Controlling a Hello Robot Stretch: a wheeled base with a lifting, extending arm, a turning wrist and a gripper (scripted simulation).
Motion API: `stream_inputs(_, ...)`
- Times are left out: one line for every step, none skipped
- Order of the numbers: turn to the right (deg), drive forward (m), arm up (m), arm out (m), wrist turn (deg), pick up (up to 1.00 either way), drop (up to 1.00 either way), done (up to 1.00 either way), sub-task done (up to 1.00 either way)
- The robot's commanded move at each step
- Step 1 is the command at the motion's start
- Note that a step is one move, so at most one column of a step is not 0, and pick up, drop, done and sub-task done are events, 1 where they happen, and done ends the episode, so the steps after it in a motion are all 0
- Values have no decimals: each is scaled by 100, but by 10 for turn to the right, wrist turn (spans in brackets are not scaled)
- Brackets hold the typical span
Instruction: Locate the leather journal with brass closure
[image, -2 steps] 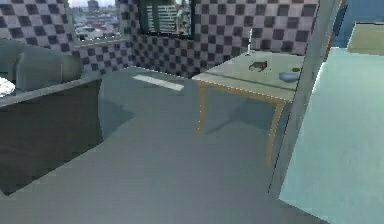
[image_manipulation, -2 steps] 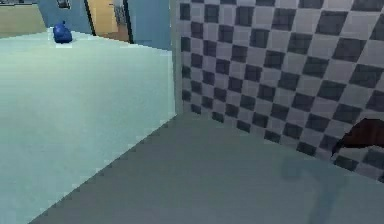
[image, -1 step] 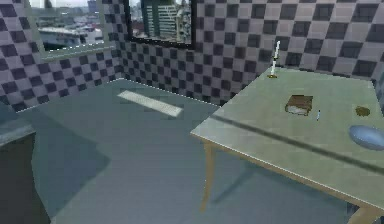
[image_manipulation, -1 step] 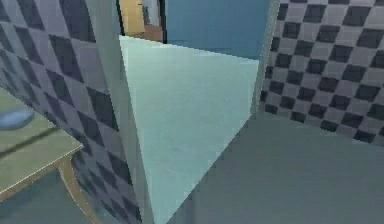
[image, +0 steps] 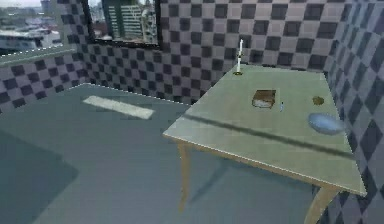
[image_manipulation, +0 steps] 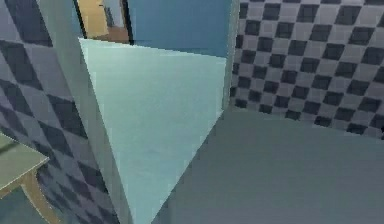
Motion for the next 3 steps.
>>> stream_inputs(0, 30, 0, 0, 0, 0, 0, 0, 0)
stream_inputs(240, 0, 0, 0, 0, 0, 0, 0, 0)
stream_inputs(0, 0, 0, 0, 0, 0, 0, 100, 0)
